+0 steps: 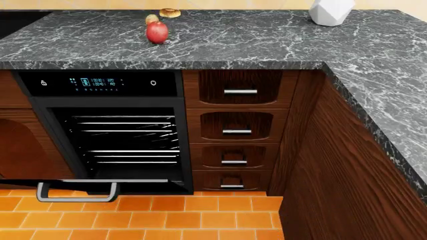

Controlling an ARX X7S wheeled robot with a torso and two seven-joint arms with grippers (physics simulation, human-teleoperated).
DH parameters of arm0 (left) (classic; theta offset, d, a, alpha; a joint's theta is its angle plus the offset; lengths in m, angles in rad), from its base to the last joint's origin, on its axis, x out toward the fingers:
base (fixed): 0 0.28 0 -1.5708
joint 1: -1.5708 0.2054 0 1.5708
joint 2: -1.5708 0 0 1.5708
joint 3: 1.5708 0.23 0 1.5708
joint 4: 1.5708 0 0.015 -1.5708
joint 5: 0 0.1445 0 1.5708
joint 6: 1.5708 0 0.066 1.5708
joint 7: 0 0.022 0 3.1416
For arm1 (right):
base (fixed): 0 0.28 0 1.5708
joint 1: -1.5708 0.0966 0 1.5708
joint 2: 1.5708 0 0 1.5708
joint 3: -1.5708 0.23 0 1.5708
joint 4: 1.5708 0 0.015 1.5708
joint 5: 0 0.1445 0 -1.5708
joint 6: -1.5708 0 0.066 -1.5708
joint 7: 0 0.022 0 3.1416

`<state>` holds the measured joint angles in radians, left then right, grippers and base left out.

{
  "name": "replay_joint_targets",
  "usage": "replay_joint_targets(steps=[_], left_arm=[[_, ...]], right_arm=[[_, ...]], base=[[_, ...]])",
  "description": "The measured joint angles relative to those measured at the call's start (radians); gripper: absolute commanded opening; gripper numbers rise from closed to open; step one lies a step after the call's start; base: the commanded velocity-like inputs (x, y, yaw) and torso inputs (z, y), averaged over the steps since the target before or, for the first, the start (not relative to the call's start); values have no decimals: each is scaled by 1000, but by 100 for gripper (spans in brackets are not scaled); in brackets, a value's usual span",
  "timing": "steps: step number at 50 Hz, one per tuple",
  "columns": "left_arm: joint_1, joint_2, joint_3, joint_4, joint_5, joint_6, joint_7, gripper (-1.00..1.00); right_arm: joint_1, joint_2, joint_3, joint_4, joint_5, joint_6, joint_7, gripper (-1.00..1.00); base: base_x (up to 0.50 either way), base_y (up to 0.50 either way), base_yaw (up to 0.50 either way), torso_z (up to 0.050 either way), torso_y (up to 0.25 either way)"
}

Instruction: Close the dishwasher door

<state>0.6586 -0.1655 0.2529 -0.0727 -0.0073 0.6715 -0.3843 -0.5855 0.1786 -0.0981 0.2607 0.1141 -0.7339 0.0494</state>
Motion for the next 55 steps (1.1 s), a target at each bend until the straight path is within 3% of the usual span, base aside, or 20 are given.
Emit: replay_joint_targets(steps=[55], left_arm=[[-6,-30,50,3,-10,1,-49,100]], right_arm=[[12,25,-27,18,15,-4,26,100]], base=[[0,0,0,-32,0]])
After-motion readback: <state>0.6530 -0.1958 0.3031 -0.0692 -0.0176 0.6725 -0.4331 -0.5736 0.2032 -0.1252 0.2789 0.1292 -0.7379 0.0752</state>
